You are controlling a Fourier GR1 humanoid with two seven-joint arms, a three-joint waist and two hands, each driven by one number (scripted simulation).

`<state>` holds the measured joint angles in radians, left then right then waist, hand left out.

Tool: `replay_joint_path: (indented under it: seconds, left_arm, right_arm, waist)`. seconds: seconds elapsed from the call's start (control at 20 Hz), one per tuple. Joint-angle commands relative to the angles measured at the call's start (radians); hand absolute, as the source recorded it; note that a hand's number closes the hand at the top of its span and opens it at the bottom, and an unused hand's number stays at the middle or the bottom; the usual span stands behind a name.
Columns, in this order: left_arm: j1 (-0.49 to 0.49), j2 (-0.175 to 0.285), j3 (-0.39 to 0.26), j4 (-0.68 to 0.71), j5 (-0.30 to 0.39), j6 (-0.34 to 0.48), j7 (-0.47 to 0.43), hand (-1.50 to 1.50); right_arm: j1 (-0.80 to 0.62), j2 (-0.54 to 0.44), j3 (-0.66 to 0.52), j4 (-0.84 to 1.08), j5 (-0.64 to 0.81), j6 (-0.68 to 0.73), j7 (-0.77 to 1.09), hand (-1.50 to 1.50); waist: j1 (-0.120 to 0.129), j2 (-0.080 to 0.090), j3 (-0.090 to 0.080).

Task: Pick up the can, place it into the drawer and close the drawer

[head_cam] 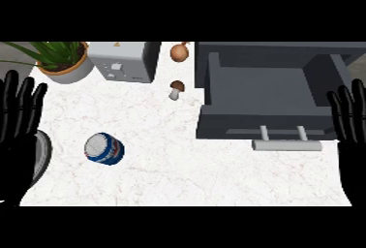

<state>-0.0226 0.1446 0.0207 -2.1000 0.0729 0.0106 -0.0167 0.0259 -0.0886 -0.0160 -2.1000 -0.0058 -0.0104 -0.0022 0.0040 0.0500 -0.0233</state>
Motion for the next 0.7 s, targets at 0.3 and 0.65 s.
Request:
replay_joint_path:
  seconds: [0.3,0.65]
  left_arm:
    - [0.093,-0.089,-0.07,0.103,-0.178,0.152,0.195,-1.5]
    - [0.042,-0.143,-0.282,-0.006,-0.42,0.31,0.471,-1.5]
  right_arm:
    - [0.031,-0.005,-0.025,0.065,0.022,-0.029,0.151,-1.5]
    - [0.112,-0.03,-0.013,-0.073,0.001,0.007,0.265,-1.5]
  waist:
    - [0.004,-0.041,0.024]
    - [-0.012,-0.052,0.024]
